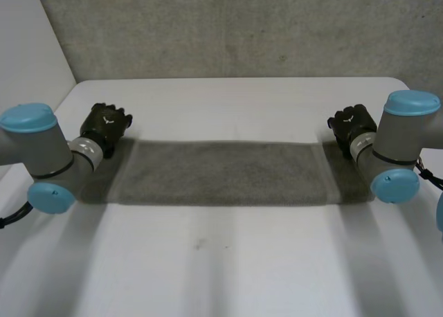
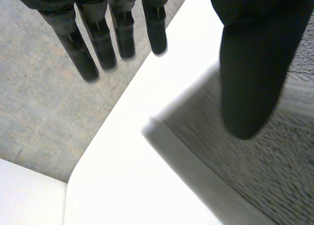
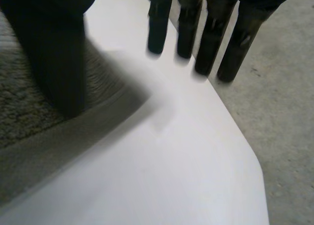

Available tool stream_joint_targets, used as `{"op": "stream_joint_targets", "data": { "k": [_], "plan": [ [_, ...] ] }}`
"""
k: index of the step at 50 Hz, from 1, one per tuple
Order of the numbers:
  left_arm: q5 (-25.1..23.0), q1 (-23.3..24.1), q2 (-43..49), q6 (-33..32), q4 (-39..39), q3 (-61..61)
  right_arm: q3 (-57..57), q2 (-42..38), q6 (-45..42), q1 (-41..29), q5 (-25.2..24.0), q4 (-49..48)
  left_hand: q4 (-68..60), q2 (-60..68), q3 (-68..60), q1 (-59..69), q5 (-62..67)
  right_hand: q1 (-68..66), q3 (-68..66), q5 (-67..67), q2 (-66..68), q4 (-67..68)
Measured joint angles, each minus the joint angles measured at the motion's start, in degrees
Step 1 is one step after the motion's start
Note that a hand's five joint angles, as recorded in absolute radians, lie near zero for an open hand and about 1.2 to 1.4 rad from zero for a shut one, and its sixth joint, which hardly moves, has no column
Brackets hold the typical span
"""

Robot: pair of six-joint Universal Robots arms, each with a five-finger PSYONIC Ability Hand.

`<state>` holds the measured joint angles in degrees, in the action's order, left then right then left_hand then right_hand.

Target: Fold the towel.

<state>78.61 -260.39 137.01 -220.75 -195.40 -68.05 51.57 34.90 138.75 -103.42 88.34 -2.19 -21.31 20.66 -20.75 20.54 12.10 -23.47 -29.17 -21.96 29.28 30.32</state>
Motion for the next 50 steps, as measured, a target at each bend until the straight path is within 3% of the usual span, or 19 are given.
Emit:
{"op": "stream_joint_targets", "data": {
  "k": [2,3,8,14,23,24,28,30,31,37,50],
  "plan": [
    [0.3,0.2,0.0,0.0,-0.3,-0.1,-0.5,-0.2,0.1,-0.1,0.5,-0.1,1.9,-1.8,1.2,-1.7,-1.8,4.0,4.3,5.4,-5.2,-5.3],
    [1.1,0.6,-0.3,0.0,-0.7,-0.4,-1.3,-0.2,0.2,-0.1,1.7,-0.5,7.4,-6.7,6.7,-6.7,-7.2,10.6,15.6,16.6,-15.1,-16.1],
    [2.8,1.0,-2.7,0.2,-1.2,-1.9,-1.0,2.4,1.4,-0.2,3.2,-1.2,10.5,-10.0,10.0,-9.6,-10.1,11.5,17.0,17.8,-16.4,-17.1],
    [3.9,0.9,-8.7,0.7,-1.4,-6.0,5.3,11.3,5.6,0.3,2.6,-1.5,11.4,-11.0,11.0,-10.6,-10.6,11.5,17.0,17.8,-16.4,-17.1],
    [3.5,0.6,-19.8,4.7,-1.0,-16.5,21.9,26.3,10.1,1.5,-5.6,-0.6,11.7,-11.2,11.2,-10.8,-10.8,11.4,16.9,17.8,-16.3,-17.0],
    [3.3,0.5,-22.5,7.2,-0.9,-19.3,26.7,29.0,10.4,2.5,-8.4,0.1,11.7,-11.2,11.2,-10.8,-10.8,10.3,14.0,16.0,-14.1,-14.9],
    [2.3,0.2,-26.7,13.2,-0.9,-23.6,33.3,31.6,10.4,4.7,-11.9,1.1,11.7,-11.2,11.2,-10.8,-10.8,6.3,8.8,11.8,-9.5,-10.0],
    [2.3,0.2,-26.7,13.2,-0.9,-23.6,33.3,31.6,10.4,4.7,-11.9,1.1,11.7,-11.2,11.2,-10.8,-10.8,6.3,8.8,11.8,-9.5,-10.0],
    [1.2,-0.1,-28.9,17.6,-0.8,-25.9,37.3,32.1,10.4,6.4,-13.8,1.3,11.7,-11.2,11.2,-10.8,-10.8,3.7,5.7,9.1,-6.3,-7.1],
    [-0.8,-0.4,-30.9,22.2,-0.4,-28.2,42.1,30.3,10.3,9.9,-16.8,-1.0,11.7,-11.2,11.2,-10.8,-10.8,-2.5,-1.3,2.5,1.2,0.2],
    [-1.3,-0.5,-31.3,22.7,-0.2,-29.0,44.6,25.5,9.6,13.9,-20.2,-6.8,11.7,-11.2,11.2,-10.8,-10.8,-7.1,-6.6,-2.5,6.2,5.4]
  ]
}}
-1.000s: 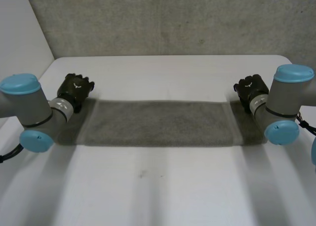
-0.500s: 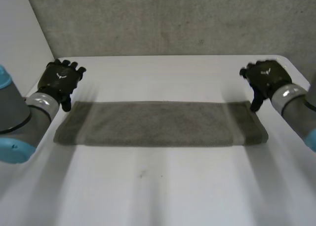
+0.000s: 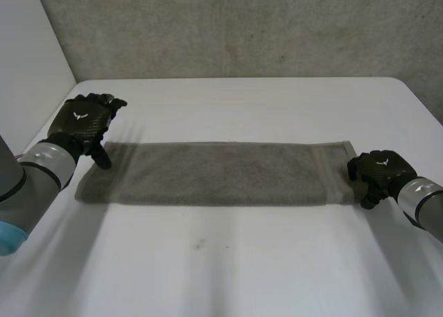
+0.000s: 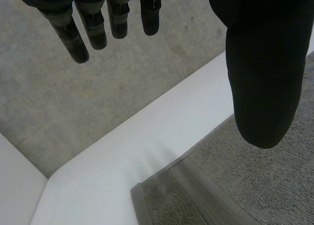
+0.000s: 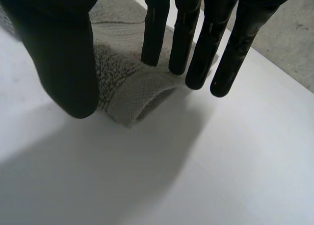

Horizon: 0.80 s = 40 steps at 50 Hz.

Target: Fold the towel.

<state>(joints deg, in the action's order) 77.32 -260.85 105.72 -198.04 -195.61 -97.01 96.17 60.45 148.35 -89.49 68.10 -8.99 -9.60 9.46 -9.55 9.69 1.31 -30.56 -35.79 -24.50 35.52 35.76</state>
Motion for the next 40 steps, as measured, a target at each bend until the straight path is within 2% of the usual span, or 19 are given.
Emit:
{"op": "stream_joint_targets", "data": {
  "k": [4,5,9,13,19,23,24,28,34,40],
  "plan": [
    [0.1,0.0,0.1,-0.1,0.0,-0.1,-0.5,-1.5,-0.1,0.1,0.0,-0.9,0.0,0.0,0.0,0.0,0.0,-9.0,-11.2,-10.1,11.5,10.5],
    [0.1,0.0,0.1,-0.1,0.0,-0.1,-0.6,-1.7,-0.1,0.1,0.0,-1.0,0.0,0.0,0.0,0.0,0.0,-15.9,-19.3,-18.8,19.6,19.4],
    [0.1,0.1,0.0,-0.1,0.0,-0.5,-1.4,-2.7,-0.1,0.4,0.5,-1.3,0.0,0.0,0.0,0.0,0.0,-23.2,-31.6,-30.7,31.6,31.9],
    [0.1,0.1,0.0,-0.1,0.0,-0.7,-1.9,-2.6,-0.2,1.3,1.6,-1.4,0.0,0.0,0.0,0.0,0.0,-23.2,-32.1,-30.9,31.6,32.4],
    [0.1,0.0,-1.0,-0.1,0.1,-1.0,-3.2,-1.0,-3.8,5.8,6.8,-1.1,0.0,0.0,0.0,0.0,0.0,-23.2,-32.1,-31.0,31.6,32.4],
    [0.1,0.0,-1.9,-0.1,0.1,-1.2,-4.5,0.1,-10.9,10.6,9.8,-0.8,0.0,0.0,0.0,0.0,0.0,-23.2,-32.1,-31.0,31.6,32.4],
    [0.0,0.0,-2.4,0.0,0.1,-1.4,-5.2,0.6,-14.9,12.8,10.7,-0.6,0.0,0.0,0.0,0.0,0.0,-23.5,-32.1,-31.1,31.6,32.5],
    [0.1,0.0,-3.1,0.0,0.0,-1.6,-7.0,1.4,-19.3,14.2,11.5,-0.6,0.0,0.0,0.0,0.0,0.0,-23.5,-32.1,-31.4,31.6,32.5],
    [0.1,0.0,-3.7,0.1,0.1,-1.8,-10.7,4.2,-14.3,8.2,11.3,-0.8,0.0,0.0,0.0,0.0,0.0,-23.5,-32.1,-31.4,31.6,32.5],
    [0.2,0.2,-4.6,0.2,0.1,-2.3,-14.0,6.5,-4.4,-8.7,10.3,-1.9,0.1,0.0,0.0,0.0,0.0,-23.8,-32.3,-31.5,31.6,32.6]
  ]
}}
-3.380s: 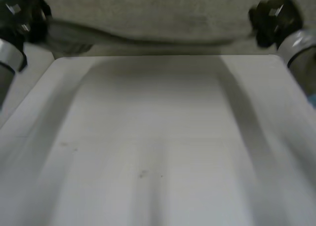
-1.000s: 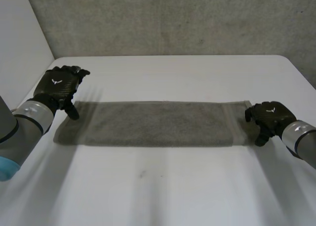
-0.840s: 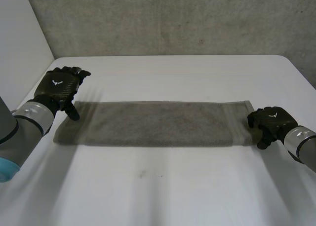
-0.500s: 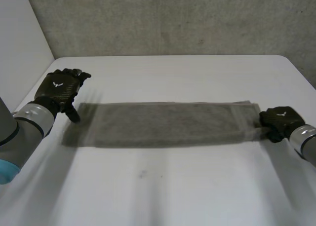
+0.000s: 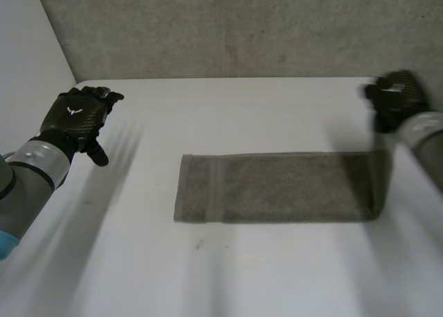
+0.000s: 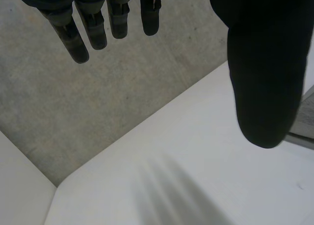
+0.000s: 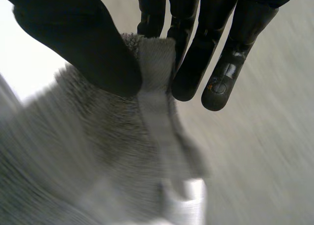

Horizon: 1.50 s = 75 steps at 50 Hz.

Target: Fold the towel.

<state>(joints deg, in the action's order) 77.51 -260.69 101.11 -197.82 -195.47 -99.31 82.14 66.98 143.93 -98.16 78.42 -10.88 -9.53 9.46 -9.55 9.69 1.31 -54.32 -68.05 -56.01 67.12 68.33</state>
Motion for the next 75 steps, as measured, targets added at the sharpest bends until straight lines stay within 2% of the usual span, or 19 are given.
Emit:
{"op": "stream_joint_targets", "data": {
  "k": [5,12,16,17,18,19,20,21,22,27,36,44,46,48,49,54,61,70,75],
  "plan": [
    [0.1,0.3,-0.9,0.1,0.0,-0.7,-1.6,-2.9,3.0,-17.2,-1.8,-2.9,0.0,0.0,0.0,0.0,0.0,0.0,0.0,-0.1,0.0,0.0],
    [0.2,0.7,-1.1,0.1,0.0,-1.0,-2.7,-11.5,3.0,-31.4,-3.8,-6.2,0.0,0.0,0.0,0.0,0.0,0.0,0.0,-0.2,0.0,0.0],
    [0.2,1.0,-0.9,0.1,-0.1,-0.9,-2.8,-14.5,2.8,-33.6,-4.2,-6.6,0.0,0.0,0.0,0.0,0.0,0.5,1.1,0.3,-1.0,-0.6],
    [0.2,1.1,-0.9,0.1,-0.1,-0.8,-2.8,-15.2,2.9,-34.0,-4.1,-6.7,0.0,0.0,0.0,0.0,0.0,11.6,12.2,10.9,-13.3,-12.3],
    [0.3,1.3,-0.8,0.1,-0.1,-0.7,-2.7,-15.5,3.0,-34.1,-4.1,-6.7,0.0,0.0,0.0,0.0,0.0,11.6,12.2,10.9,-13.3,-12.3],
    [0.3,1.7,-0.6,0.1,-0.1,-0.5,-2.6,-15.7,3.1,-34.1,-4.0,-6.6,0.0,0.0,0.0,0.0,0.0,28.4,30.5,28.5,-31.8,-30.6],
    [0.3,1.7,-0.6,0.1,-0.1,-0.5,-2.6,-15.7,3.1,-34.1,-4.0,-6.6,0.0,0.0,0.0,0.0,0.0,28.4,30.5,28.5,-31.8,-30.6],
    [0.4,2.6,-0.4,0.0,-0.1,-0.1,-2.0,-15.0,3.8,-33.6,-3.6,-6.5,0.0,0.0,0.0,0.0,0.0,37.9,45.4,42.3,-45.4,-44.7],
    [0.4,3.1,-0.2,0.0,-0.2,0.1,-1.7,-14.4,4.1,-33.2,-3.5,-6.4,0.0,0.0,0.0,0.0,0.0,41.2,52.2,49.0,-51.4,-52.4],
    [0.6,6.1,1.4,0.2,-0.3,2.1,0.9,-9.3,7.4,-28.3,-3.1,-5.4,0.0,0.0,0.0,0.0,0.0,42.5,55.9,51.9,-54.4,-55.2],
    [3.8,14.3,8.0,1.8,-0.3,8.1,11.1,-0.1,15.3,-12.9,-4.0,-1.0,0.0,0.0,0.0,0.0,0.0,42.5,55.9,51.9,-54.4,-55.2],
    [8.6,19.4,12.3,2.2,-0.2,11.3,20.4,1.6,13.3,-3.5,-7.5,0.8,0.0,0.0,0.0,0.0,0.0,39.1,51.3,48.3,-49.6,-51.1],
    [9.4,20.2,12.8,2.2,-0.1,11.6,22.5,1.3,12.2,-1.5,-9.5,0.8,0.0,0.0,0.0,0.0,0.0,27.8,36.9,35.9,-36.0,-37.8],
    [9.7,20.5,12.9,2.2,-0.1,11.5,23.2,1.0,11.6,-0.9,-10.4,0.8,0.0,0.0,0.0,0.0,0.0,27.8,36.9,35.9,-36.0,-37.8],
    [9.8,20.6,12.8,2.3,-0.1,11.3,23.6,0.3,11.0,-0.4,-11.4,0.7,0.0,0.0,0.0,0.0,0.0,8.7,12.8,12.5,-11.4,-13.0],
    [9.8,20.6,12.2,2.3,0.1,10.3,22.3,-0.7,10.9,-0.2,-12.2,-0.5,0.0,0.0,0.0,0.0,0.0,3.0,0.7,1.7,-0.5,-0.7],
    [9.7,20.1,9.6,2.3,0.4,7.5,17.2,-0.4,13.5,-2.4,-10.0,-2.6,0.0,0.0,0.0,0.0,0.0,2.5,0.2,1.2,-0.5,-0.2],
    [9.8,17.0,2.9,2.3,0.8,3.5,2.4,-3.6,20.8,-18.3,-7.5,-2.0,0.0,0.0,0.0,0.0,0.0,2.4,0.2,0.5,-0.5,0.0],
    [9.9,13.3,-1.9,2.6,1.7,1.0,-6.3,-11.5,22.1,-30.7,-8.3,2.0,0.0,0.0,0.0,0.0,0.0,2.4,0.2,0.2,-0.5,0.0]
  ]
}}
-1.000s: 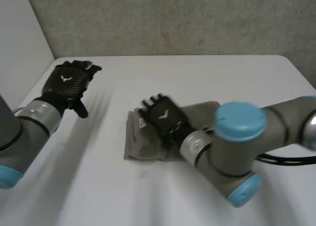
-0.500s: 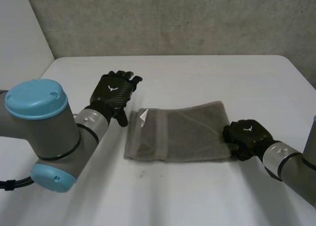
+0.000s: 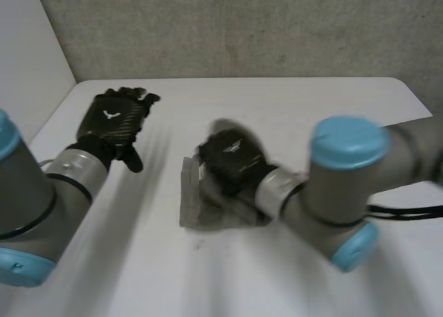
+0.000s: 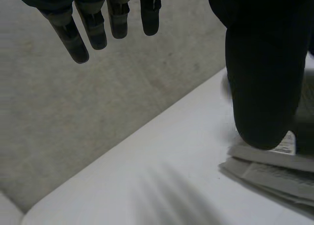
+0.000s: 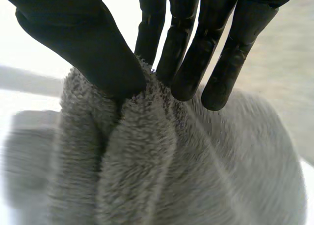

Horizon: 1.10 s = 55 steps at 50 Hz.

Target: Fold the towel.

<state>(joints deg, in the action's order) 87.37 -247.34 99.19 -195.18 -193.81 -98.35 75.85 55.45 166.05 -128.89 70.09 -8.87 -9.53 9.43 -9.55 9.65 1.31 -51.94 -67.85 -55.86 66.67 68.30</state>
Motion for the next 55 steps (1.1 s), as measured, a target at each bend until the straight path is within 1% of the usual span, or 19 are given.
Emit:
{"op": "stream_joint_targets", "data": {
  "k": [2,3,5,8,9,10,12,14,17,18,24,27,30,33,34,38,42,46,55],
  "plan": [
    [0.0,0.0,0.0,0.0,0.0,0.0,0.0,0.0,0.0,0.0,0.0,0.0,0.0,0.0,0.0,0.0,0.0,0.0,0.0,0.0,0.0,0.0],
    [-0.1,-1.1,-1.5,0.4,0.3,-0.9,-2.8,-4.0,0.0,-3.6,-0.1,2.4,0.0,0.0,0.0,0.0,0.0,-0.5,0.0,0.0,0.0,0.0],
    [-0.1,-1.6,-2.1,0.7,0.4,-1.4,-3.9,-5.7,-0.1,-4.7,0.1,3.6,0.0,0.0,0.0,0.0,0.0,0.7,1.3,0.6,-1.3,-0.7],
    [-0.3,-1.8,-2.5,1.2,0.5,-1.7,-4.6,-6.8,-0.1,-5.2,0.6,4.8,0.0,0.0,0.0,0.0,0.0,15.9,19.1,17.8,-19.2,-19.1],
    [-0.4,-1.7,-2.5,1.5,0.5,-1.7,-4.6,-6.7,0.0,-5.1,1.0,5.1,0.0,0.0,0.0,0.0,0.0,25.4,29.3,27.7,-30.5,-29.3],
    [-0.6,-1.6,-2.2,2.2,0.4,-1.4,-4.3,-5.7,0.6,-4.6,1.7,5.5,0.0,0.0,0.0,0.0,0.0,36.2,46.2,43.4,-46.0,-45.6],
    [-0.6,-1.5,-1.9,2.7,0.3,-1.0,-3.9,-4.7,1.2,-3.9,2.2,5.5,0.0,0.0,0.0,0.0,0.0,36.9,46.9,44.9,-47.4,-47.3],
    [-0.8,-1.1,-0.9,3.9,0.2,0.1,-2.6,-1.4,3.2,-1.9,3.2,5.5,0.0,0.0,0.0,0.0,0.0,39.8,55.0,51.5,-53.3,-54.9],
    [-0.7,-0.4,0.5,5.2,0.3,1.5,-1.2,1.5,5.4,0.2,3.8,5.2,-0.1,0.1,0.0,0.0,0.0,40.0,55.8,51.7,-53.9,-55.2],
    [-0.6,1.5,3.5,8.0,1.1,4.6,0.8,5.3,9.3,3.4,4.2,4.6,-0.2,0.1,-0.1,0.1,0.0,40.0,55.8,51.7,-53.9,-55.2],
    [0.4,6.5,11.6,14.9,6.5,11.6,3.3,7.8,16.2,8.5,3.8,3.7,-1.1,1.3,-1.1,0.9,0.0,40.0,55.8,51.7,-53.9,-55.2],
    [1.7,7.6,14.5,16.6,8.7,13.0,2.8,5.8,17.3,9.3,3.0,3.9,-1.2,1.4,-1.2,1.1,0.0,40.0,55.8,51.7,-53.9,-55.2],
    [6.1,8.5,18.5,17.7,10.9,13.5,0.5,0.9,17.6,9.4,1.3,5.6,-1.2,1.4,-1.2,1.1,0.0,40.0,55.8,51.7,-53.9,-55.2],
    [7.8,8.8,19.6,17.7,11.3,13.5,-0.7,-1.0,17.4,9.4,0.7,6.5,-1.2,1.4,-1.2,1.1,0.0,40.0,55.8,51.7,-53.9,-55.2],
    [10.1,9.4,21.1,17.5,11.6,13.3,-2.8,-4.2,16.7,9.2,0.1,8.3,-1.2,1.4,-1.2,1.1,0.0,40.0,55.8,51.7,-53.9,-55.2],
    [13.0,10.5,23.1,16.9,11.7,13.0,-6.5,-8.9,14.0,9.1,-0.3,11.3,-1.1,1.2,-1.1,1.0,0.0,40.0,55.8,51.8,-53.9,-55.2],
    [13.5,11.0,23.3,16.7,11.6,13.2,-7.9,-9.7,11.7,9.1,-0.2,12.3,-1.1,1.2,-1.0,0.9,0.0,40.0,55.8,51.8,-53.9,-55.2],
    [13.1,11.8,22.0,16.6,11.5,14.2,-8.8,-7.3,9.2,9.4,0.0,12.7,-1.0,1.1,-1.0,0.9,0.0,40.0,55.8,52.0,-53.9,-55.2],
    [10.9,11.9,10.0,16.4,11.5,19.1,-8.4,8.3,8.1,11.7,2.3,12.1,-1.0,1.0,-1.0,0.9,0.0,40.0,55.8,52.0,-53.9,-55.2]
  ]
}}
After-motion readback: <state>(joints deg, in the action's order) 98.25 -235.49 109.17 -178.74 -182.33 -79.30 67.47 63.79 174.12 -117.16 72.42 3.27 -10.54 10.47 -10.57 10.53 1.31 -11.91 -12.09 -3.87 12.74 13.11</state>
